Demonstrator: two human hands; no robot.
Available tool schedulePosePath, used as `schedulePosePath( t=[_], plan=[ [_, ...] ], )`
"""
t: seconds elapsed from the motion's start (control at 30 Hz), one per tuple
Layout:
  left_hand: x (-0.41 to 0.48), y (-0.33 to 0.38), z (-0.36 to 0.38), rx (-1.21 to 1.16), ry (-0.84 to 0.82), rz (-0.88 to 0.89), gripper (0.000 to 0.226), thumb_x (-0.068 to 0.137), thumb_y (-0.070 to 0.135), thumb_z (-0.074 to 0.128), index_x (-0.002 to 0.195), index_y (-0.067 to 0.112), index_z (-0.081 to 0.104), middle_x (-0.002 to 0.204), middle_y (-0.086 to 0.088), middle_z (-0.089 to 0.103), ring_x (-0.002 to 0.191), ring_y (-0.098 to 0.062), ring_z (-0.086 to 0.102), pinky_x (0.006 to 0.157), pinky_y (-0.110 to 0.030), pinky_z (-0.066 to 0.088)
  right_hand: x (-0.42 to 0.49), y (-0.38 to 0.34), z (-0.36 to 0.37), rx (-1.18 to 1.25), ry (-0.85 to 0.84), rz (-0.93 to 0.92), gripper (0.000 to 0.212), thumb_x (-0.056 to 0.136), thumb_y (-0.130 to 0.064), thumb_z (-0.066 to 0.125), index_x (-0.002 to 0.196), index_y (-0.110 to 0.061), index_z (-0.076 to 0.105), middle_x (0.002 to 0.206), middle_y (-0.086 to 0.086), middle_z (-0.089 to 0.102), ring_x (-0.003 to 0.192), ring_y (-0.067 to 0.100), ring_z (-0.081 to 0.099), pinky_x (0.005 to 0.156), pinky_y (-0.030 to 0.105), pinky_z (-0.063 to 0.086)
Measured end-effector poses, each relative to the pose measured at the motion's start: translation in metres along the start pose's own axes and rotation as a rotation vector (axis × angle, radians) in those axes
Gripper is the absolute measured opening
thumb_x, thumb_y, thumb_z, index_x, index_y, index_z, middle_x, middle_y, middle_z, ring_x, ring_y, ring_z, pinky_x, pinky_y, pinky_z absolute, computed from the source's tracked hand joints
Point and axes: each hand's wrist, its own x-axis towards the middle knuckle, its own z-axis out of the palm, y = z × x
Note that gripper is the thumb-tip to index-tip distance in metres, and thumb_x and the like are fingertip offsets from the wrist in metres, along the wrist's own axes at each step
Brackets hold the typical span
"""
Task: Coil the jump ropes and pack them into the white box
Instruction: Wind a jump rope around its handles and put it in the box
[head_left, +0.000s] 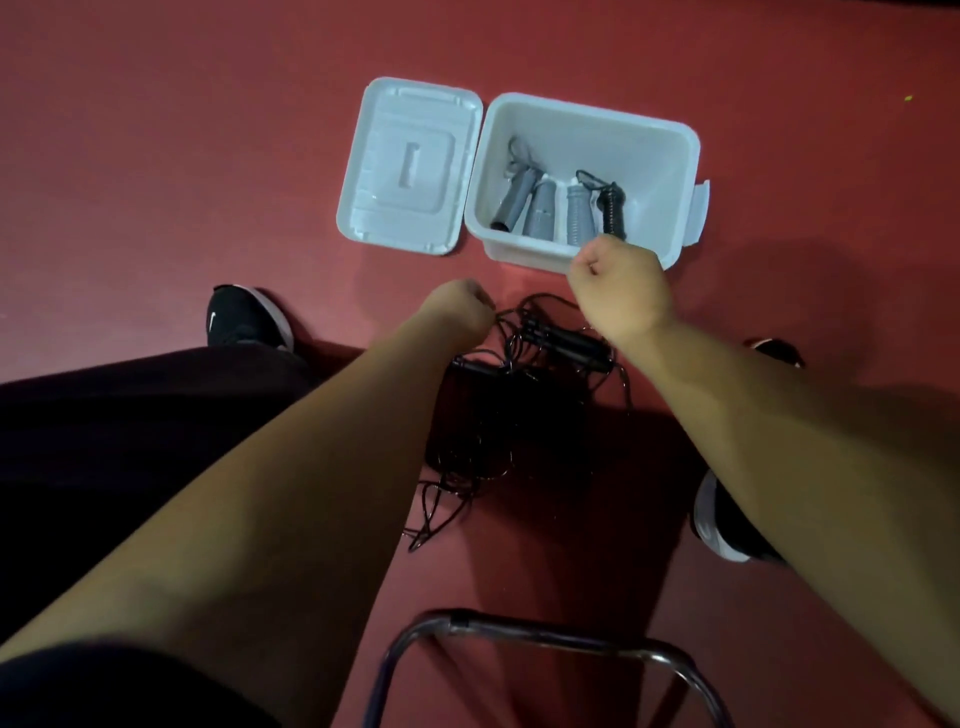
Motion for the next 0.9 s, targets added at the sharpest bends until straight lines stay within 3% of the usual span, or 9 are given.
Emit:
schedulePosePath(
  t=[0.1, 0.17, 0.27, 0.37, 0.43, 0.53, 0.7, 0.9],
  plan=[
    [-0.016, -0.009, 0.018, 0.275, -0.098, 0.076, 0.033, 0.098, 0.011, 0.054, 0.129, 0.006, 0.067, 0.127, -0.018, 0.069, 0.115, -0.038, 0.066, 0.1, -0.046, 0.054, -0.011, 0.007, 0.014, -0.163, -0.17, -0.022, 0.022, 0.1, -0.017, 0.052, 0.093, -0.016, 0.073, 0.092, 0.002, 0.073, 0.089, 0.024, 0.066, 0.077, 0.032, 0.05],
    [-0.016, -0.014, 0.029, 0.377, -0.065, 0.127, 0.04, 0.097, 0.013, 0.055, 0.136, 0.008, 0.061, 0.135, -0.017, 0.06, 0.12, -0.04, 0.06, 0.104, -0.046, 0.051, -0.013, 0.019, 0.026, -0.196, -0.267, 0.053, 0.026, 0.101, -0.011, 0.051, 0.107, -0.013, 0.076, 0.11, 0.009, 0.075, 0.103, 0.03, 0.068, 0.09, 0.034, 0.054],
    [-0.006, -0.016, 0.046, 0.444, -0.037, 0.269, 0.057, 0.093, 0.018, 0.055, 0.149, 0.024, 0.049, 0.152, -0.006, 0.046, 0.134, -0.036, 0.047, 0.114, -0.048, 0.041, -0.013, 0.035, 0.038, -0.178, -0.354, 0.145, 0.043, 0.097, -0.003, 0.053, 0.134, -0.018, 0.07, 0.141, 0.007, 0.063, 0.122, 0.028, 0.064, 0.108, 0.031, 0.048],
    [0.004, -0.007, 0.056, 0.575, -0.174, 0.41, 0.067, 0.096, 0.023, 0.053, 0.158, 0.043, 0.035, 0.168, 0.009, 0.027, 0.147, -0.033, 0.031, 0.122, -0.053, 0.032, -0.009, 0.04, 0.044, -0.177, -0.447, 0.156, 0.052, 0.098, -0.005, 0.052, 0.145, -0.026, 0.063, 0.144, 0.004, 0.065, 0.122, 0.027, 0.065, 0.103, 0.03, 0.05],
    [0.013, -0.003, 0.058, 0.767, -0.211, 0.449, 0.065, 0.099, 0.028, 0.056, 0.157, 0.048, 0.034, 0.17, 0.011, 0.02, 0.151, -0.031, 0.026, 0.121, -0.053, 0.033, -0.007, 0.044, 0.05, -0.182, -0.476, 0.176, 0.053, 0.1, -0.005, 0.053, 0.148, -0.026, 0.061, 0.146, 0.004, 0.065, 0.126, 0.026, 0.064, 0.106, 0.029, 0.049],
    [0.023, -0.006, 0.057, 1.014, -0.096, 0.416, 0.052, 0.098, 0.037, 0.06, 0.148, 0.046, 0.047, 0.157, 0.0, 0.034, 0.14, -0.031, 0.036, 0.109, -0.048, 0.04, -0.002, 0.049, 0.063, -0.204, -0.437, 0.207, 0.053, 0.099, -0.005, 0.058, 0.149, -0.021, 0.06, 0.153, 0.006, 0.056, 0.136, 0.028, 0.057, 0.117, 0.03, 0.04],
    [0.028, -0.025, 0.048, 0.963, -0.036, 0.227, 0.046, 0.101, 0.039, 0.051, 0.147, 0.034, 0.049, 0.151, -0.009, 0.045, 0.139, -0.034, 0.042, 0.112, -0.053, 0.037, 0.002, 0.055, 0.082, -0.327, -0.46, 0.198, 0.055, 0.095, -0.014, 0.066, 0.149, -0.02, 0.056, 0.155, 0.011, 0.04, 0.138, 0.032, 0.049, 0.117, 0.032, 0.04],
    [0.029, -0.041, 0.033, 0.725, -0.019, 0.065, 0.05, 0.097, 0.023, 0.051, 0.146, 0.032, 0.047, 0.139, -0.011, 0.05, 0.129, -0.037, 0.049, 0.104, -0.054, 0.044, -0.002, 0.057, 0.086, -0.537, -0.516, 0.157, 0.044, 0.094, -0.015, 0.066, 0.135, -0.026, 0.055, 0.144, 0.007, 0.043, 0.128, 0.035, 0.055, 0.104, 0.042, 0.052]
  ],
)
